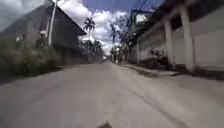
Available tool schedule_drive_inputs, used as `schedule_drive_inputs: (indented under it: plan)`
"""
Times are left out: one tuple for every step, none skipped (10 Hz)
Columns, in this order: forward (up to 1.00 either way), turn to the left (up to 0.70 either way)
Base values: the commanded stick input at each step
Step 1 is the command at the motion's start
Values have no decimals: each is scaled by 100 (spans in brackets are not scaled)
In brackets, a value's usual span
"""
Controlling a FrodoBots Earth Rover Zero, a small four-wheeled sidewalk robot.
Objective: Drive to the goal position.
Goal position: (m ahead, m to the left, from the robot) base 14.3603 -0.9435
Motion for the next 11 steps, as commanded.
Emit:
schedule_drive_inputs:
  plan:
    - [100,0]
    - [100,0]
    - [100,0]
    - [100,0]
    - [100,0]
    - [100,0]
    - [100,0]
    - [100,-2]
    - [100,-1]
    - [100,0]
    - [100,0]
